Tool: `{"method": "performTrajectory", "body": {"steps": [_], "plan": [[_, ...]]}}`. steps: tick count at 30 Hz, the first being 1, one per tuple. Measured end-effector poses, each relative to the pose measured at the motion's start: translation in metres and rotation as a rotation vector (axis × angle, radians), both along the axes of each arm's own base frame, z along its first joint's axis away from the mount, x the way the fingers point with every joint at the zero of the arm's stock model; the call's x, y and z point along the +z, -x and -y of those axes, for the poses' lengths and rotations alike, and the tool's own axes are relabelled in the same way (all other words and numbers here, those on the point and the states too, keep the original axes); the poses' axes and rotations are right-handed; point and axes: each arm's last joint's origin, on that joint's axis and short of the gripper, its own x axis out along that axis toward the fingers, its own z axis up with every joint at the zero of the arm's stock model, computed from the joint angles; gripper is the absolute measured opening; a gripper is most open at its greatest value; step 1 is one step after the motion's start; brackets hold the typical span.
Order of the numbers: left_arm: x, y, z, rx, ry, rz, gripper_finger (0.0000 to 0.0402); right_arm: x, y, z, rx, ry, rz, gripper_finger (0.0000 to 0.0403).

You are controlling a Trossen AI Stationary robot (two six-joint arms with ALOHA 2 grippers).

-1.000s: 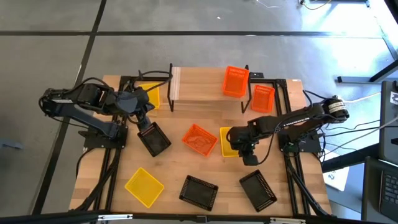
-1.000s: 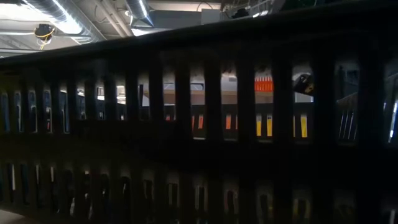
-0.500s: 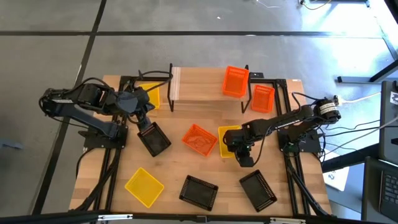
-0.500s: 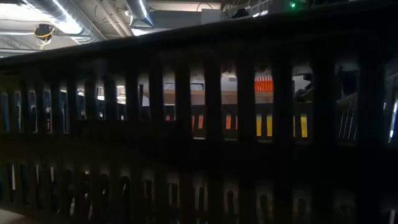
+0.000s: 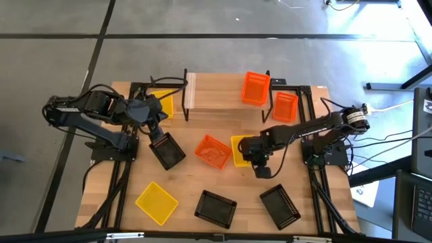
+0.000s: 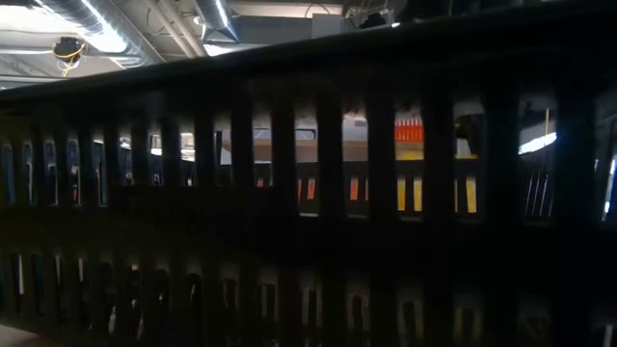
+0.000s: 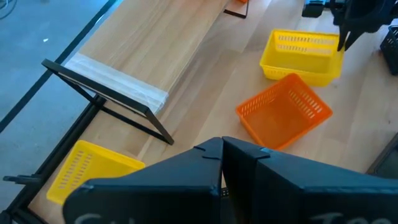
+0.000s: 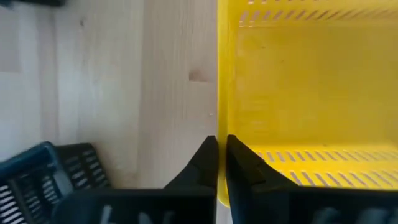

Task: Stack baskets on shelf by color
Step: Put the right yellow basket on the shelf

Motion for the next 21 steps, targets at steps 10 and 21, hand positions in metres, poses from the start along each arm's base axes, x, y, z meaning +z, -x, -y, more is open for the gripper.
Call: {"method": "performTrajectory", "body": {"steps": [10, 21], "plan": [[0.000, 0.000, 0.000, 0.000, -0.001, 0.000, 0.0000, 0.076, -0.021, -0.002, -0.017, 0.025, 0.141, 0.0001], [0.000, 0.000, 0.000, 0.000, -0.003, 0.000, 0.0000, 0.168, -0.031, 0.018, -0.061, 0.369, 0.446, 0.0001]]}}
